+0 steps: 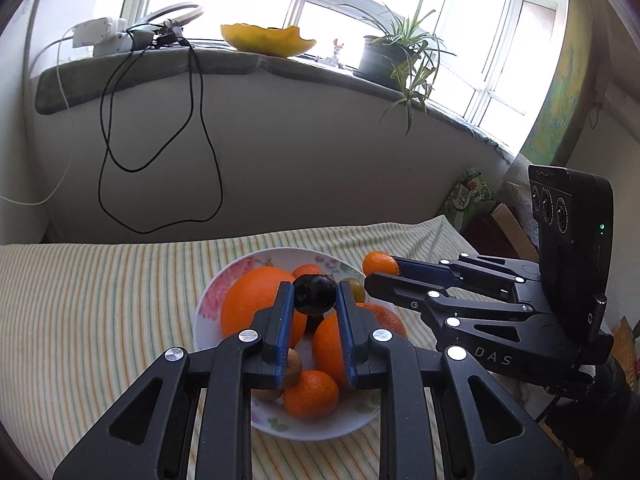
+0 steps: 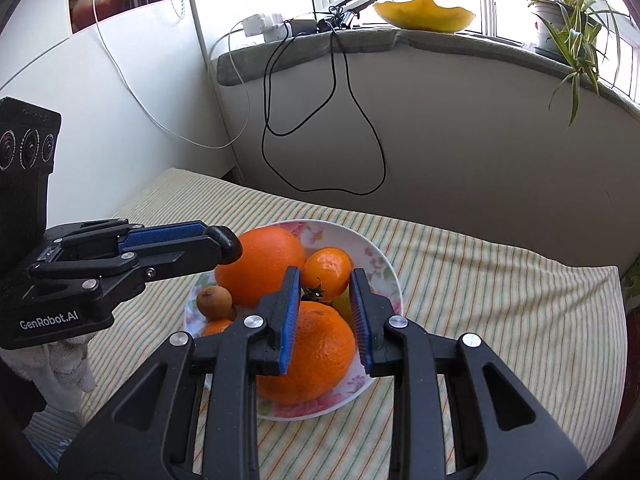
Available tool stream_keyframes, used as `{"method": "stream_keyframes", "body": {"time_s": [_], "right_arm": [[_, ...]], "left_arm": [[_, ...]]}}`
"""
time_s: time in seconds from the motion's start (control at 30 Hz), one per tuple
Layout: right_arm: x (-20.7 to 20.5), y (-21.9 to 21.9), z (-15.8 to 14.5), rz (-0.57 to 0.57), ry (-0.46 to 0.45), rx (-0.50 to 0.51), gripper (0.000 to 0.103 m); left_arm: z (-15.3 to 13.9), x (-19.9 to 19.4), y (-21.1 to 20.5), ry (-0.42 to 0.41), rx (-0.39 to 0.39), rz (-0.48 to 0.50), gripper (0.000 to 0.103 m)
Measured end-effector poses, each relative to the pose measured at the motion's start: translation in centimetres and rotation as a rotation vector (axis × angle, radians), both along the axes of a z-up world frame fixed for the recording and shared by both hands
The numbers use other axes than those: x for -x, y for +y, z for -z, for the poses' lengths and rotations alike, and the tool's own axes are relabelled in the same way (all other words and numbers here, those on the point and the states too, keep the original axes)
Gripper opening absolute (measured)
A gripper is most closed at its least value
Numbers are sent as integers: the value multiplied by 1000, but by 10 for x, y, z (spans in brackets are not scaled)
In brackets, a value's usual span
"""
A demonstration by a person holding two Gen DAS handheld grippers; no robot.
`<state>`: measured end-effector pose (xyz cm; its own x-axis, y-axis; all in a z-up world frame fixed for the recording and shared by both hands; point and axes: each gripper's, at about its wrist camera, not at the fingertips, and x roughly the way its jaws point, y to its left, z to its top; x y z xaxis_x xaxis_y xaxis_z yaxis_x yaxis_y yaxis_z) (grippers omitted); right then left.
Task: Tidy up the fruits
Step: 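Carry the plum in the left gripper to the bowl while the right carries the tangerine there, then open the right gripper over the bowl while the left gripper releases the plum into it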
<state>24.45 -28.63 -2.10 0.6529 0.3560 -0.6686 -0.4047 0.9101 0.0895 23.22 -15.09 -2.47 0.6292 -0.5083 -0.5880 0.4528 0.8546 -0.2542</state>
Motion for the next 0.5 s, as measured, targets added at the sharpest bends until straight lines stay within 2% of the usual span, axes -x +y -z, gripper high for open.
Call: {"method": "stream_keyframes", "body": {"time_s": [0.5], "right_arm": [[-29,-9,12,-9,42,-18,26]], "left_arm": [[1,-7,-17,-1,-14,31,20]]}}
